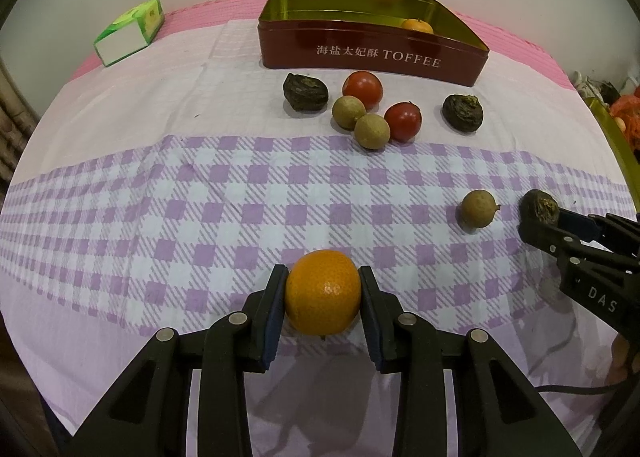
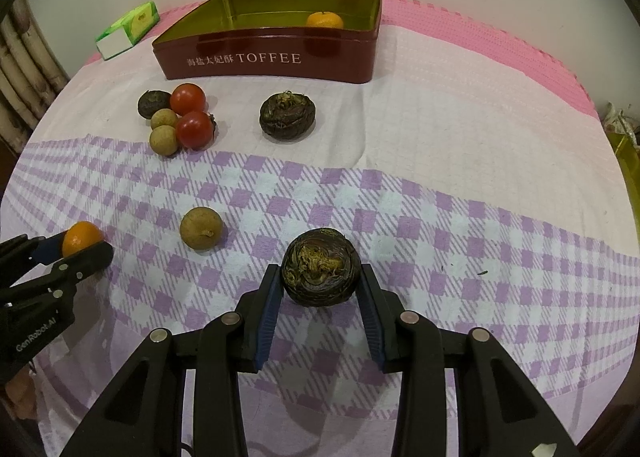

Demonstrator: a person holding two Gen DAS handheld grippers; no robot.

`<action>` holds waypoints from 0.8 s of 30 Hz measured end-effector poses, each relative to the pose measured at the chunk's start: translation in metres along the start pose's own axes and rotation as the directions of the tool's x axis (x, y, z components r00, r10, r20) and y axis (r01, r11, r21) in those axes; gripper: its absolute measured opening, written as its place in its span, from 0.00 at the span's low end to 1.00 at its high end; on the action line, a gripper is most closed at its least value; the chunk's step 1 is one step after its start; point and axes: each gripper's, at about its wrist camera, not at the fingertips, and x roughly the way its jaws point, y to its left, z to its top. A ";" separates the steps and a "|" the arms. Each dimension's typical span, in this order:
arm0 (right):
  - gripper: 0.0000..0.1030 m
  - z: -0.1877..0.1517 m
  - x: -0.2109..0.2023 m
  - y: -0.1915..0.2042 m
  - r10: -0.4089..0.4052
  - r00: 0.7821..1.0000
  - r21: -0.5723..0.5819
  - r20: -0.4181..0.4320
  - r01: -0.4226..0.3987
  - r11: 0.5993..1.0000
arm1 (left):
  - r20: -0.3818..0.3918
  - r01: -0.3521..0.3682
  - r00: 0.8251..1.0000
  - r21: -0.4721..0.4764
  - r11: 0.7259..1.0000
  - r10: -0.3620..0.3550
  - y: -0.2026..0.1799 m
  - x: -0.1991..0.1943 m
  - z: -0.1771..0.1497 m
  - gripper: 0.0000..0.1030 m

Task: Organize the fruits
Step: 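Lift the orange with left gripper while right gripper lifts the dark brown fruit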

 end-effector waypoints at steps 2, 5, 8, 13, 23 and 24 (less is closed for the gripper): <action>0.34 0.001 0.000 -0.001 0.001 1.000 0.002 -0.001 -0.001 1.000 | -0.002 0.004 1.000 -0.004 1.000 -0.004 0.001 0.001 0.002 0.35; 0.34 0.002 0.000 -0.001 0.000 1.000 0.003 -0.003 0.000 1.000 | -0.001 0.010 1.000 -0.006 1.000 -0.010 0.000 0.002 0.004 0.35; 0.34 0.004 0.000 -0.002 -0.006 1.000 0.001 -0.002 0.006 1.000 | 0.012 0.010 1.000 -0.001 1.000 -0.010 -0.001 0.000 0.008 0.35; 0.34 0.013 -0.004 -0.006 -0.016 1.000 0.008 -0.001 0.016 1.000 | 0.039 0.021 0.999 0.004 1.000 -0.021 -0.003 -0.002 0.022 0.35; 0.34 0.027 -0.014 -0.017 -0.002 1.000 0.020 0.016 0.001 1.000 | 0.049 0.028 0.998 0.001 1.000 -0.028 0.005 0.002 0.044 0.35; 0.34 0.030 -0.015 -0.019 0.003 1.000 0.022 0.021 -0.003 1.000 | 0.051 0.025 0.998 0.003 1.000 -0.026 0.006 0.003 0.047 0.35</action>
